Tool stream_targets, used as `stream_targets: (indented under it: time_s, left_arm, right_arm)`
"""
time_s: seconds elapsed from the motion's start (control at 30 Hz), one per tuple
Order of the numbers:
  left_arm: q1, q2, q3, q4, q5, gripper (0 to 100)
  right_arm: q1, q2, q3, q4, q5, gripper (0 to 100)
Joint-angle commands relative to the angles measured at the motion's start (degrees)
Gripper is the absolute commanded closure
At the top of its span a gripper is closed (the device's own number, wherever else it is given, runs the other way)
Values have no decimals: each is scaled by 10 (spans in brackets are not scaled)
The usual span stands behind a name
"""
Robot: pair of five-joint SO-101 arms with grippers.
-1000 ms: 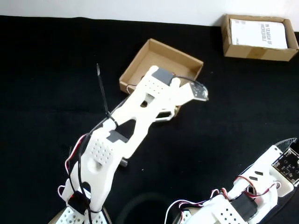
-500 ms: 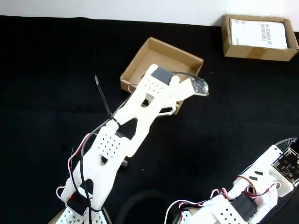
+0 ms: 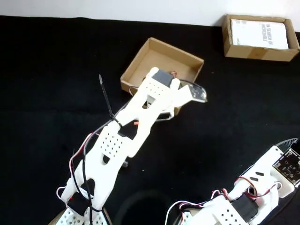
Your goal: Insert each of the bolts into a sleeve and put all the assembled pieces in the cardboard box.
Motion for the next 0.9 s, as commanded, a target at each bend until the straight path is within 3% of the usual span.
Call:
stream_targets:
  time_s: [0.0,0.23,0.33,0.57,0.73,0.87]
  left_arm:
    - [-4,-1,7,5,-1,992]
    - [-9,-36,-16,6,74,992]
    - [-9,-92,-51,6,124,992]
    - [-10,-275,-85,9,251,992]
    - [-21,-421,-54,10,281,992]
    - [-17,-559,48,10,282,992]
  right_arm:
    - [-1,-3,44,-1,5,992]
    - [-26,0,49,3,-1,992]
    - [-62,1,44,8,-47,992]
    - [-242,-2,-29,129,-158,992]
    - [-367,-4,-36,150,-162,992]
    - [-445,-4,-33,151,-142,992]
